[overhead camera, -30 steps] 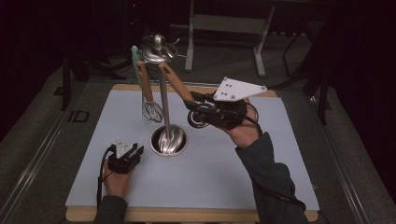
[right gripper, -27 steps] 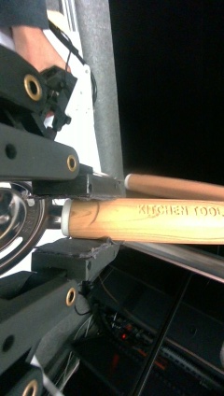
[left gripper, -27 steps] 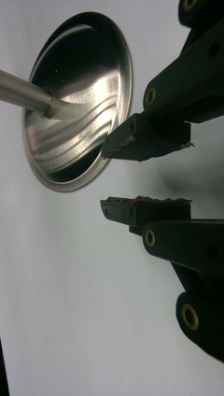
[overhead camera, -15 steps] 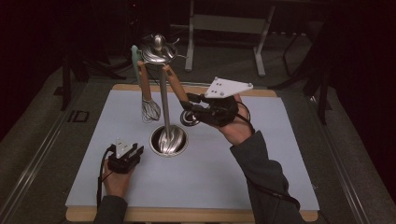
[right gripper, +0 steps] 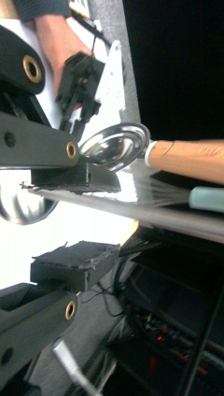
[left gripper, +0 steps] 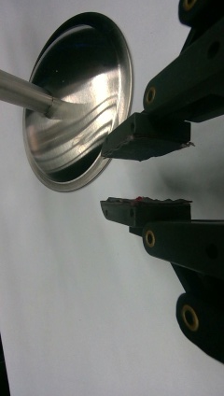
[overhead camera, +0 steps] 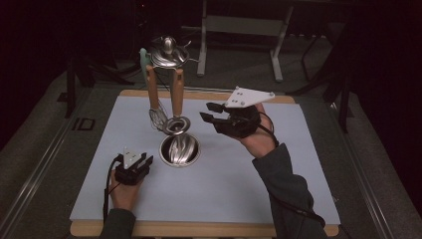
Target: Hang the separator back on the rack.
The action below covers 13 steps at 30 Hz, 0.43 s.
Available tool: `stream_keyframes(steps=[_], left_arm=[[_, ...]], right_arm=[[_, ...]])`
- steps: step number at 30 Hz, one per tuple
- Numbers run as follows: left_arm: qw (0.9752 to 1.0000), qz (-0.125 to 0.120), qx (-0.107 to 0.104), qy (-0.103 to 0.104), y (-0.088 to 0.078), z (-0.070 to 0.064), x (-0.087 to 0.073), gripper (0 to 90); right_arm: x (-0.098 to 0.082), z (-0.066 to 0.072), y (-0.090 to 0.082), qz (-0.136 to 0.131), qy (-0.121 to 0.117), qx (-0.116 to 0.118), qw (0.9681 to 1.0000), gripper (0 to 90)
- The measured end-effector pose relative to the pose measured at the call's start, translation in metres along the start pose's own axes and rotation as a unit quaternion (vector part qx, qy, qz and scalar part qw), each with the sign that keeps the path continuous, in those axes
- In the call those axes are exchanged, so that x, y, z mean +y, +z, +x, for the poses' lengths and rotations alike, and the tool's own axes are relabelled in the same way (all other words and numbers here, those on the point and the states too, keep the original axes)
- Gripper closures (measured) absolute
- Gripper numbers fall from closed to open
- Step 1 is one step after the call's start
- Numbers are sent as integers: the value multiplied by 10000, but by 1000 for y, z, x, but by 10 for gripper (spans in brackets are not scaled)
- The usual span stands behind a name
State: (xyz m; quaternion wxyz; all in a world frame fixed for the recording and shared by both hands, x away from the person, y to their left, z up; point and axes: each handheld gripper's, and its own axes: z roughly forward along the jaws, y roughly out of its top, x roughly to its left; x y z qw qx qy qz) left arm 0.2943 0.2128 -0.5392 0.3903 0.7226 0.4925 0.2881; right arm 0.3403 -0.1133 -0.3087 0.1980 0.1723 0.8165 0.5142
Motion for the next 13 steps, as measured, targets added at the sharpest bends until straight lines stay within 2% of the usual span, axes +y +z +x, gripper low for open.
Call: stream_keyframes(steps=[2,7,13], left_arm=[[10000,-4,2,-1,0,0,0,688],[10000,1,-2,-3,0,0,0,687],[10000,-2,15,3,0,0,0,685]], right_arm=[[-6,-4,-1,104,41,-85,9999,630],[-20,-12,-5,314,284,-127,9990,612],[-44,-18,-10,669,320,-283,9968,583]])
